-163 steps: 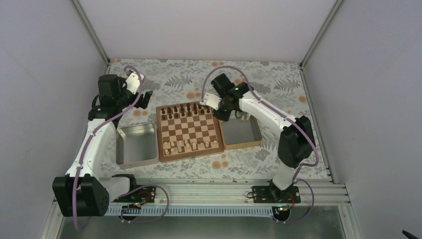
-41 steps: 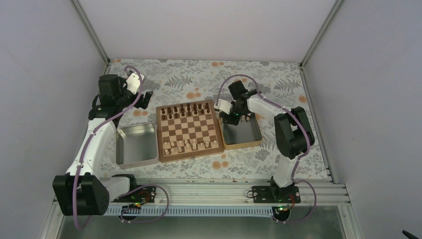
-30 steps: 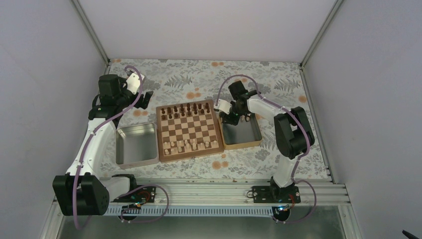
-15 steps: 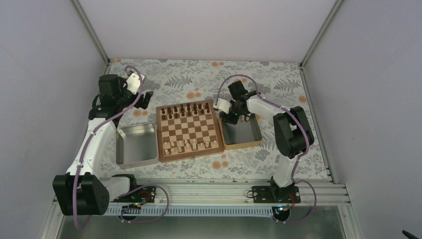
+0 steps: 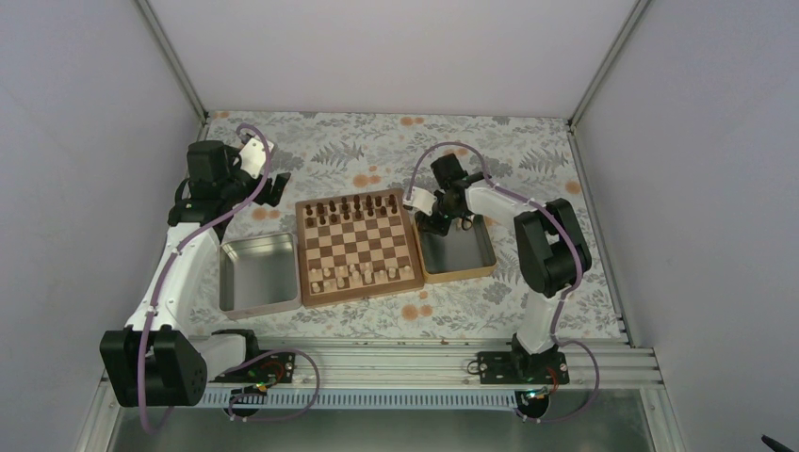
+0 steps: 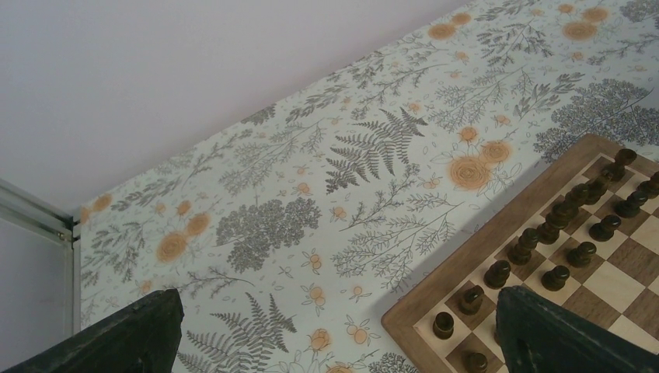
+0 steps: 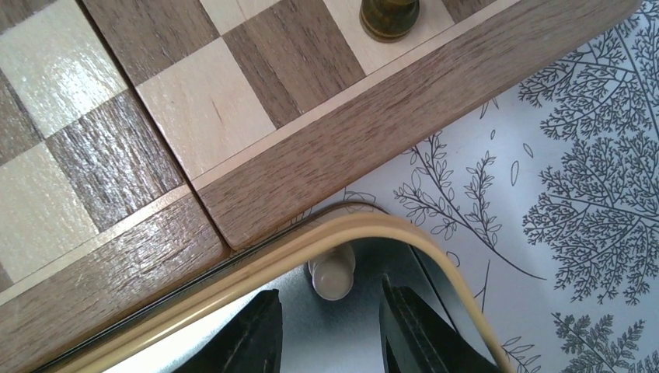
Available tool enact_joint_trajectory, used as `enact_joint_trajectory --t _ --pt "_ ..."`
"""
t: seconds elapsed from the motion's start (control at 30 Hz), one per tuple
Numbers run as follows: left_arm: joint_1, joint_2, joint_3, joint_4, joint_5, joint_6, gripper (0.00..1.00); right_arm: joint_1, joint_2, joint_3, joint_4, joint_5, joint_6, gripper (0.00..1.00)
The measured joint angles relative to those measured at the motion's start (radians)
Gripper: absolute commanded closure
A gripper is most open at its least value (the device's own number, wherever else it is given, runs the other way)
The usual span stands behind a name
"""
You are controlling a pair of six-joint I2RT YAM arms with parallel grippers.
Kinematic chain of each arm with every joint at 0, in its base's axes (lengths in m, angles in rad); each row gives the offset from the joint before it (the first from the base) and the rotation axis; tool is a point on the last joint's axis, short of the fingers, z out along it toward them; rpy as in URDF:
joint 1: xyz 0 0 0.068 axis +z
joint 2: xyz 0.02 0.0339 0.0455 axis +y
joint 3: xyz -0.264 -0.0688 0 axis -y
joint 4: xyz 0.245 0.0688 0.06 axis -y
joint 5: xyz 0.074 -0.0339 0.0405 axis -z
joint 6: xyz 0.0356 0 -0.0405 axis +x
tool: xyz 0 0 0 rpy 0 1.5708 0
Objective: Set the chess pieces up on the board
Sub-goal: Pick up the chess piece from the storage box.
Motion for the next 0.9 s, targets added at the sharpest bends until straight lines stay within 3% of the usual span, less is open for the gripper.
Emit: enact_joint_trajectory --t 0.2,0.5,0.9 --pt "0.000 0.000 0.000 0.000 0.001 0.000 0.00 0.000 0.000 0.000 0.016 -0.007 -0.001 0.68" --pt "0.000 0.000 0.000 0.000 0.003 0.000 0.00 0.007 0.017 -0.008 0.024 -0.022 -0.006 0.88" --pt "0.000 0.000 0.000 0.000 0.003 0.000 0.00 0.005 -0.022 -0.015 0.006 0.011 -0.007 0.93"
